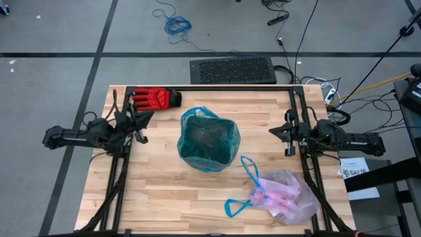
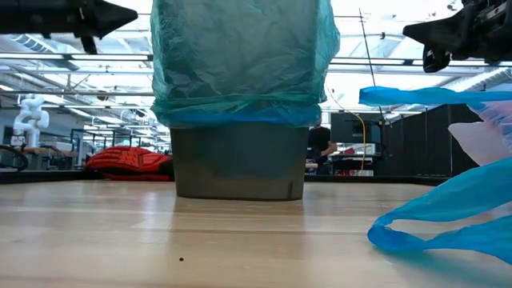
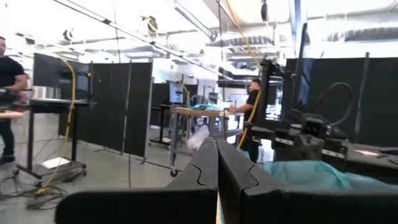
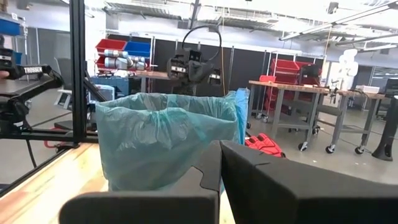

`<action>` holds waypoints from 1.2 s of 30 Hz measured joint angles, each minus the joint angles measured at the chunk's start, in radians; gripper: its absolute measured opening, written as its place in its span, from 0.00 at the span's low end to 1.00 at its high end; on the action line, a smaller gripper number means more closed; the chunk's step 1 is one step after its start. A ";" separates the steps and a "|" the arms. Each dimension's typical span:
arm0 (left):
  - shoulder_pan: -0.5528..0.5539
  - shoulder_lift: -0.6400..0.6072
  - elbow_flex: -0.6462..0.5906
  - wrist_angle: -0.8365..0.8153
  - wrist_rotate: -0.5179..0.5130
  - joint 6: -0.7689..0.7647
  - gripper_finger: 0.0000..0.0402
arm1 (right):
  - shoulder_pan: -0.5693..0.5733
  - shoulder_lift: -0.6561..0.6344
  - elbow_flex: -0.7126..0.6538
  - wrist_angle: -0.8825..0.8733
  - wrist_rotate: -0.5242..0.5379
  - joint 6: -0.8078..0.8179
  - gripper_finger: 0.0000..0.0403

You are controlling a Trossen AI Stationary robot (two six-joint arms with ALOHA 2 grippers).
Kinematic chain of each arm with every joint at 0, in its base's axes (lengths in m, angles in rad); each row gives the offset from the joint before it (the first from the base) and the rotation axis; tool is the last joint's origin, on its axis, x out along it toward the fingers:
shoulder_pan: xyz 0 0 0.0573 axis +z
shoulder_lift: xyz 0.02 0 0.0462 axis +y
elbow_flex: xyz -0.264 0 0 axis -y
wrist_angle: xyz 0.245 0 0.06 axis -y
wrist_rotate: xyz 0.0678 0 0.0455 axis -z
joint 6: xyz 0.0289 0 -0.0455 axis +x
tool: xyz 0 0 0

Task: Place trash/remove bag and relplace
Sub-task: Insert the blue trash bag into the black trash bin

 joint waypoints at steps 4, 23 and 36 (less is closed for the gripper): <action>0.061 0.146 0.095 -0.008 0.065 -0.003 0.00 | 0.000 0.001 0.000 0.013 0.000 0.001 0.00; 0.421 0.995 0.600 -0.166 0.650 -0.070 0.00 | 0.000 0.060 0.001 0.043 -0.003 0.011 0.00; 0.503 1.092 0.637 -0.239 0.664 -0.019 0.00 | 0.001 0.071 0.002 0.020 -0.003 0.063 0.00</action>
